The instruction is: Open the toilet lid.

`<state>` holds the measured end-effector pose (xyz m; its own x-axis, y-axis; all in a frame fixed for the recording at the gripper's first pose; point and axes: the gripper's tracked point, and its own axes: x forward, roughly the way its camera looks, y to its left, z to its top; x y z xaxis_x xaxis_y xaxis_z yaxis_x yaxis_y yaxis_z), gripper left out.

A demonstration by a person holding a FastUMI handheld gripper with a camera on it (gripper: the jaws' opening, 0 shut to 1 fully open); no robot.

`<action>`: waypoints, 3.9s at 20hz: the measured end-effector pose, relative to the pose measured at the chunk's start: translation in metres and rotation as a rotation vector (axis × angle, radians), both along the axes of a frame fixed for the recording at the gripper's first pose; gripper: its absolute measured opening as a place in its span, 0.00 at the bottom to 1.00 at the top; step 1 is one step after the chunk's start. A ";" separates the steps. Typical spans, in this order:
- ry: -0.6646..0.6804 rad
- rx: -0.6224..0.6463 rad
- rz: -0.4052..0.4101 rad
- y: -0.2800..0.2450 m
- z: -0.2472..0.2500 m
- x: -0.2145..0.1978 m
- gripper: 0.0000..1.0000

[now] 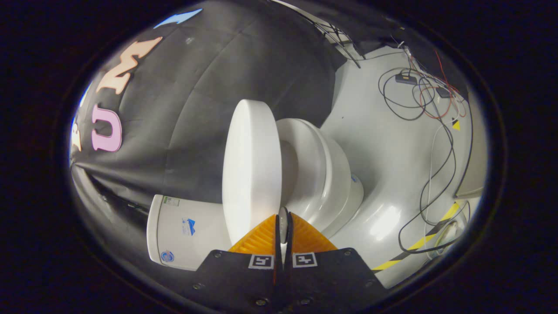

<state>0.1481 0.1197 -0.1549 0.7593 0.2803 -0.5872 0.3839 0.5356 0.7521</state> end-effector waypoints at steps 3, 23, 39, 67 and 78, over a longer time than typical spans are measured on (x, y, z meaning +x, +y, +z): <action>-0.022 -0.030 0.002 0.003 0.014 0.001 0.01; -0.290 -0.367 0.118 0.047 0.099 0.000 0.01; -0.444 -0.505 0.143 0.094 0.150 -0.003 0.01; -0.603 -0.696 0.177 0.185 0.199 0.004 0.02; -0.665 -0.805 0.221 0.218 0.206 -0.001 0.02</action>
